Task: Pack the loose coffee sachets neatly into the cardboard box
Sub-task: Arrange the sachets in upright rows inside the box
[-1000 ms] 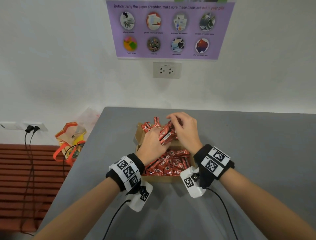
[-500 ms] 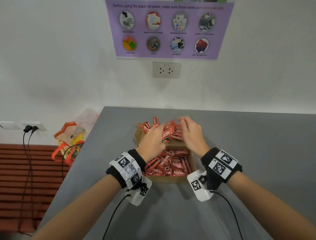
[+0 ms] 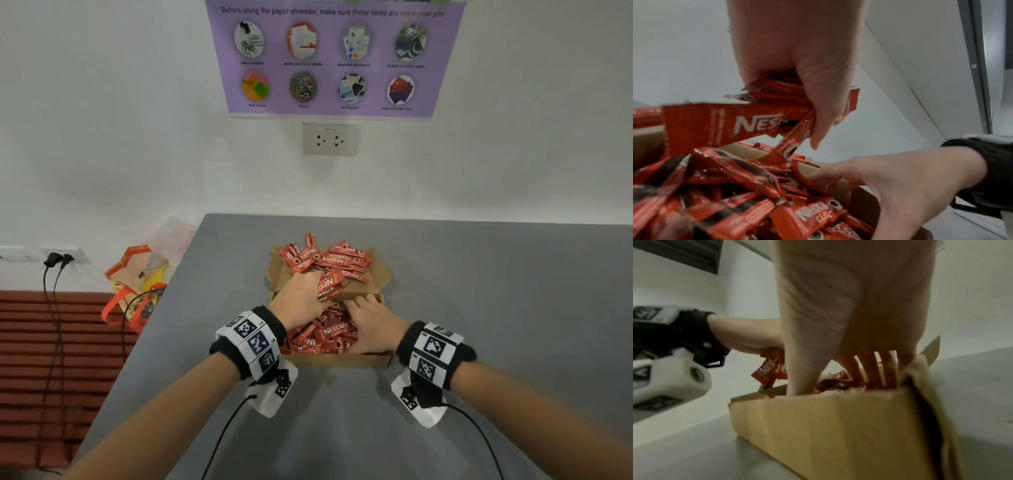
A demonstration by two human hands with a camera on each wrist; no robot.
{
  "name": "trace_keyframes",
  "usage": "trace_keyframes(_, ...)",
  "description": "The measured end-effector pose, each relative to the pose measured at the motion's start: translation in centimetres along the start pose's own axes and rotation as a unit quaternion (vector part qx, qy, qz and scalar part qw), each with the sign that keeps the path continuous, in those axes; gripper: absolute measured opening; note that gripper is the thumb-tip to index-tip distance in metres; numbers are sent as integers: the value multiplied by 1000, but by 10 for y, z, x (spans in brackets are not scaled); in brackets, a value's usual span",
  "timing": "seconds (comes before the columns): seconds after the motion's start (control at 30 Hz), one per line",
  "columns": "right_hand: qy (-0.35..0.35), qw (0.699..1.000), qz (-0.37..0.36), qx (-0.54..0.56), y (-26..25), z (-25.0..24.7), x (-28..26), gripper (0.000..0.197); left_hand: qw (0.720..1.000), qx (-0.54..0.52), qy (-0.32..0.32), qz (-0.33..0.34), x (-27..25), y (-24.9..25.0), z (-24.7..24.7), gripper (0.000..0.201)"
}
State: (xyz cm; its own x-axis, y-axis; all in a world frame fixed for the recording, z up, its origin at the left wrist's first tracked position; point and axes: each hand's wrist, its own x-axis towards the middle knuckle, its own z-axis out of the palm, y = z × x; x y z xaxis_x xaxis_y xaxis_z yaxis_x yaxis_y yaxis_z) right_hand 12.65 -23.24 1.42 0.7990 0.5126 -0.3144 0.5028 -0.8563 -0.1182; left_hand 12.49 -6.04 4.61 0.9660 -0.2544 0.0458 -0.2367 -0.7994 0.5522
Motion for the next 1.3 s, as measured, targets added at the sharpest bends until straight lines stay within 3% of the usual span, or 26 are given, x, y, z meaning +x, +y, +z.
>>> trace_keyframes(0.2, -13, 1000, -12, 3, -2, -1, 6, 77, 999, -25, 2, -23, -3, -2, -3, 29)
trace_keyframes(0.43, -15, 992, -50, 116, -6, -5, 2, 44, 999, -40, 10, -32, -4, 2, -6, 34)
trace_keyframes(0.7, 46, 988, -61, 134, -6, -20, -2, 35, 997, -72, 6, -18, -7, 1, -14, 39)
trace_keyframes(0.83, 77, 977, -75, 182, 0, -26, 1, 41, 992, -102, 70, -11, -8, 5, -23, 20)
trace_keyframes(1.07, 106, 952, -68, 279, 7, -45, -16, 20, 951, -176, 250, -41, -4, 4, -41, 13)
trace_keyframes(1.13, 143, 941, -60, 300, 7, -47, -21, 16, 945, -191, 261, -39, -5, 5, -44, 15)
trace_keyframes(1.3, 227, 904, -44, 360, 2, -46, -19, 16, 953, -231, 194, -14, -12, 15, -34, 16)
